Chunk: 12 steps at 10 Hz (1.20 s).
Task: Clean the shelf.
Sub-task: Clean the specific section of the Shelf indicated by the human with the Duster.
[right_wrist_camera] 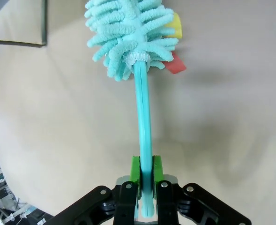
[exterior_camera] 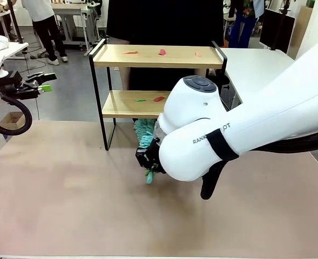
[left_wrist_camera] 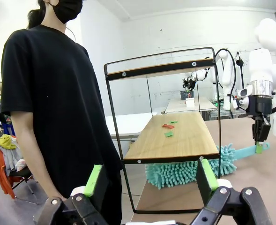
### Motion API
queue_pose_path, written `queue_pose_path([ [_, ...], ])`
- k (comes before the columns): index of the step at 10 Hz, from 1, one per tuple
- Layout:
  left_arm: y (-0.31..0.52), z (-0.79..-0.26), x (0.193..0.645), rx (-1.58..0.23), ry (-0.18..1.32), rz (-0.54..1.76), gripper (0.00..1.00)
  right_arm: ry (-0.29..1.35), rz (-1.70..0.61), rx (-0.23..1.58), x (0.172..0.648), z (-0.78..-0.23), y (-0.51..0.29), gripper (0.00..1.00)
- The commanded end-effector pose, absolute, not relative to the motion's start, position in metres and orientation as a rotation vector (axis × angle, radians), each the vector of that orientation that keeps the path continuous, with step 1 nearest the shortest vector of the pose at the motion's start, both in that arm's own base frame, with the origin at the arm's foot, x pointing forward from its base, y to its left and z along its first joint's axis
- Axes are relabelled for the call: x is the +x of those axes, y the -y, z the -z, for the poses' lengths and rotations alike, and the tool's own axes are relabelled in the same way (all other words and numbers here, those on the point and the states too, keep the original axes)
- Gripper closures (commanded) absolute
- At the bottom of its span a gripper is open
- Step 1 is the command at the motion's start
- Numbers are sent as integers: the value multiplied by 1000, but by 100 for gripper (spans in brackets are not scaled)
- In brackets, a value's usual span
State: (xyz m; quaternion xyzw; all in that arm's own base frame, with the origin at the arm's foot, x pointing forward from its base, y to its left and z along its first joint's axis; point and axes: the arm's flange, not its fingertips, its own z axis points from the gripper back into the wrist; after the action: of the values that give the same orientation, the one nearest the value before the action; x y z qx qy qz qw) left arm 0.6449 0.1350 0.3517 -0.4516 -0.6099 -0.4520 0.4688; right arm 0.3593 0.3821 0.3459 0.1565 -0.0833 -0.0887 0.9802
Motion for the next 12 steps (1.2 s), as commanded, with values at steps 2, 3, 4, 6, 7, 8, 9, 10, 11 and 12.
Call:
queue_pose_path([
  [2,-136,-355,643,-1101,1505,1113,0,128,193,274,352,-354,-336,87],
  [3,-136,-355,643,-1101,1505,1113,0,121,203,268,352,-355,-323,87],
  [4,-136,-355,643,-1101,1505,1113,0,114,223,249,351,-356,-310,87],
  [6,-136,-355,643,-1101,1505,1113,0,113,283,198,347,-362,-279,87],
  [7,-136,-355,643,-1101,1505,1113,0,113,304,177,348,-363,-267,87],
  [8,-136,-355,643,-1101,1505,1113,0,111,332,150,348,-363,-256,87],
  [9,-136,-355,643,-1101,1505,1113,0,112,383,119,347,-362,-245,87],
  [10,-136,-355,643,-1101,1505,1113,0,129,419,76,342,-363,-240,87],
  [11,-136,-355,643,-1101,1505,1113,0,156,437,26,337,-367,-239,87],
  [12,-136,-355,643,-1101,1505,1113,0,194,413,-5,332,-371,-244,87],
])
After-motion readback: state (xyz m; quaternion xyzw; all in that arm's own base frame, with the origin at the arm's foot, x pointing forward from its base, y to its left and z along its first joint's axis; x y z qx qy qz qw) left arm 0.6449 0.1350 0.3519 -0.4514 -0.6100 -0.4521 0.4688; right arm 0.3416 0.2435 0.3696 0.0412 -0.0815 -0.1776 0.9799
